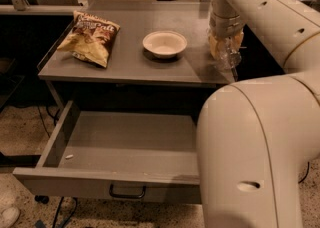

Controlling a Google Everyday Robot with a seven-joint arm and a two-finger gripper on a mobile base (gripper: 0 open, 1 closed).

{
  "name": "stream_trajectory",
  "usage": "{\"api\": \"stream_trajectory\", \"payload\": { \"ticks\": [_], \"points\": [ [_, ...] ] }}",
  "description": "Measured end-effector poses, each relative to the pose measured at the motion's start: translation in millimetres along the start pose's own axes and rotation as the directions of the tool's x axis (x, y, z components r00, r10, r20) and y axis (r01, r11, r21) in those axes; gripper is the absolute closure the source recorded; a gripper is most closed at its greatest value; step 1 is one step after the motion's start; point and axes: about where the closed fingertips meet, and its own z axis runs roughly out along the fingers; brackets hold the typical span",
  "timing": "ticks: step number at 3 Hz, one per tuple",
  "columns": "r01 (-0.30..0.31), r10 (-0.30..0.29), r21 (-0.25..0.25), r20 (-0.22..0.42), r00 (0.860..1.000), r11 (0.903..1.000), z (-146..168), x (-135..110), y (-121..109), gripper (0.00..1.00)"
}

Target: Place water bottle into top drawer

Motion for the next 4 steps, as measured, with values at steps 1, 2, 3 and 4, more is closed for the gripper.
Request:
{"api": "stream_trajectory", "payload": {
  "ticks": [1,2,3,4],
  "points": [
    [0.017,-0.016,-0.008,0.065,0.998,0.9998,-18.0,2.1,-10.6,1.0],
    [0.088,-0.084,-0.012,0.171,0.982,0.9961,-44.9,14.6,-24.7,1.0],
    [0.102,-0.098,-0.009,0.186,0.978,0.9948,-48.6,15.2,-24.4,1.0],
    [0.101,-0.098,-0.009,0.185,0.978,0.9948,-48.1,15.2,-24.3,1.0]
  ]
}}
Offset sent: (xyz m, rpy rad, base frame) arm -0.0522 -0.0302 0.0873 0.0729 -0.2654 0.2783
